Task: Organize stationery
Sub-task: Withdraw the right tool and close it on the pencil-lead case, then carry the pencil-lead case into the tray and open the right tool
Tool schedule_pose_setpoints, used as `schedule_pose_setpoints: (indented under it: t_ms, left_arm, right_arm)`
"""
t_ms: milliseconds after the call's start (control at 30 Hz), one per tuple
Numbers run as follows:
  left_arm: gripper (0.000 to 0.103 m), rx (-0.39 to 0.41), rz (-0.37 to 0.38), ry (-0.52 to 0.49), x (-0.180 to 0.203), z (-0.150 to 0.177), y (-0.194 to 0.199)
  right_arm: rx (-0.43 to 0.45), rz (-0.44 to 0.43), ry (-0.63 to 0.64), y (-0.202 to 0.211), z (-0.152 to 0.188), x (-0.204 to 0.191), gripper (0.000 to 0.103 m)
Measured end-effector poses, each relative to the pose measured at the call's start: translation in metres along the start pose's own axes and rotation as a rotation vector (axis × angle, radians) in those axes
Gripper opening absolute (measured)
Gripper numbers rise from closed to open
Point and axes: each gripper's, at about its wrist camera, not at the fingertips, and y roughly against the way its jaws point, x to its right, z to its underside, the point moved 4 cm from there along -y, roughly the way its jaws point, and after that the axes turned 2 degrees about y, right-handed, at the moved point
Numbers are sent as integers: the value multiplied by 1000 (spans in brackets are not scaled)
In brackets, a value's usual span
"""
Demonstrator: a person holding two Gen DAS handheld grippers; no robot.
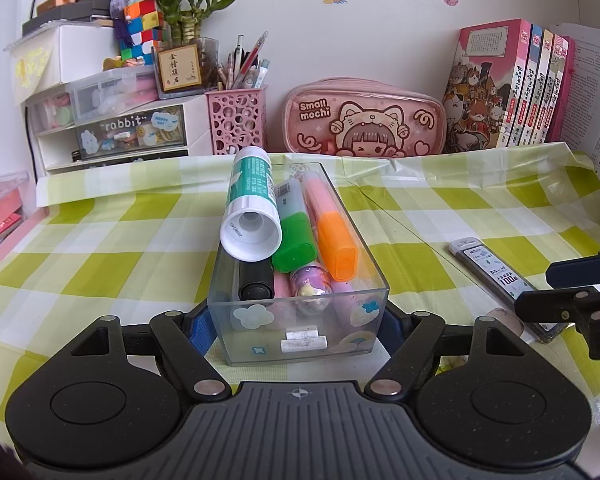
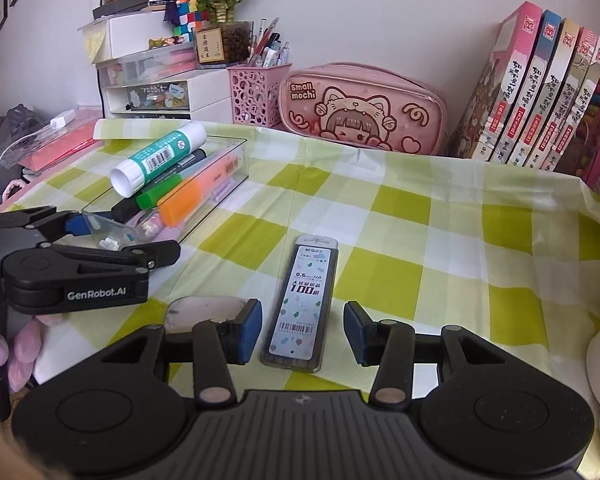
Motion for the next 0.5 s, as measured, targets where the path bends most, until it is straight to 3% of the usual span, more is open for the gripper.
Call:
schedule_pose_setpoints:
  t_ms: [233, 367, 500]
  left_arm:
    - [75, 0, -1, 0, 0, 0, 0]
    - [75, 0, -1, 0, 0, 0, 0]
    - [75, 0, 0, 0, 0, 0, 0]
  right_arm:
    - [-20, 36, 11, -17, -7, -5, 47]
    - [-29, 35, 10, -21, -11, -12, 37]
    - [-37, 39, -23, -22, -13, -13, 36]
